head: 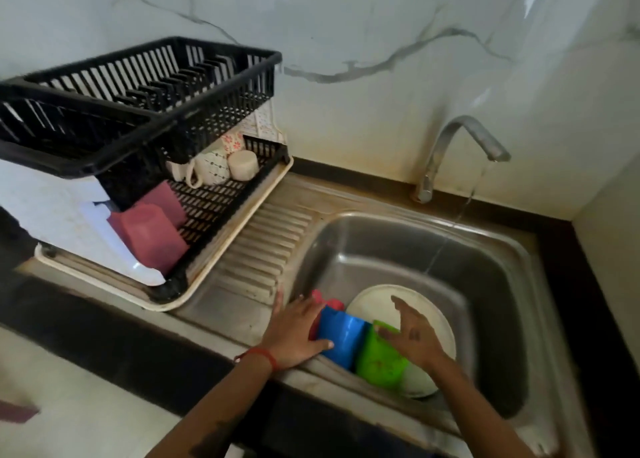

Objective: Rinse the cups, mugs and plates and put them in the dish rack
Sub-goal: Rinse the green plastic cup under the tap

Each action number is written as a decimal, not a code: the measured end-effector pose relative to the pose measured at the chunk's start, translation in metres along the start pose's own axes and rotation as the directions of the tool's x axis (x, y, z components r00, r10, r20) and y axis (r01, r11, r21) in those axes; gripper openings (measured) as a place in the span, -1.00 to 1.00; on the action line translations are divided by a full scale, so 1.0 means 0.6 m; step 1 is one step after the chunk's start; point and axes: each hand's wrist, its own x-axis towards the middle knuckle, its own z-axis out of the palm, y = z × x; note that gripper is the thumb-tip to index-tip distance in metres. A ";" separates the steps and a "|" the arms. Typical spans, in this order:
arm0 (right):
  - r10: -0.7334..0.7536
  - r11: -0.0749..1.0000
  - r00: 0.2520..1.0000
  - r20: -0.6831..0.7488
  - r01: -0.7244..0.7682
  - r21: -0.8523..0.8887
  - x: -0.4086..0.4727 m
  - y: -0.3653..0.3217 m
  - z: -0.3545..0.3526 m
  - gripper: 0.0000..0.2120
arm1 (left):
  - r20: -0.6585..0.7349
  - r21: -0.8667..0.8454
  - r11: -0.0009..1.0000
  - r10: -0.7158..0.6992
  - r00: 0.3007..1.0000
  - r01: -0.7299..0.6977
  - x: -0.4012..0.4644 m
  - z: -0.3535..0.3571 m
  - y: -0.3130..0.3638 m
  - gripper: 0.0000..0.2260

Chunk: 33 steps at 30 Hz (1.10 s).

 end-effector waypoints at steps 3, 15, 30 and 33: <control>0.027 0.999 0.992 0.120 -0.031 0.033 -0.016 0.031 0.022 -0.39 | 0.026 -0.034 0.999 -0.041 0.999 0.042 0.000 -0.007 0.008 -0.20; 0.015 0.996 0.990 0.138 -0.026 0.081 -0.030 0.051 -0.011 -0.74 | 0.134 -0.180 0.973 -0.124 0.983 0.147 -0.005 -0.019 0.046 -0.35; -0.163 0.972 0.937 -0.309 0.206 0.112 -0.034 -0.009 -0.195 -0.84 | 0.105 -0.850 0.525 0.263 0.959 -0.050 0.122 -0.143 0.241 -0.19; -0.164 0.969 0.888 -0.429 0.225 0.097 -0.012 -0.023 -0.229 -0.82 | 0.166 -0.965 0.234 0.189 0.968 0.120 0.152 -0.183 0.259 -0.37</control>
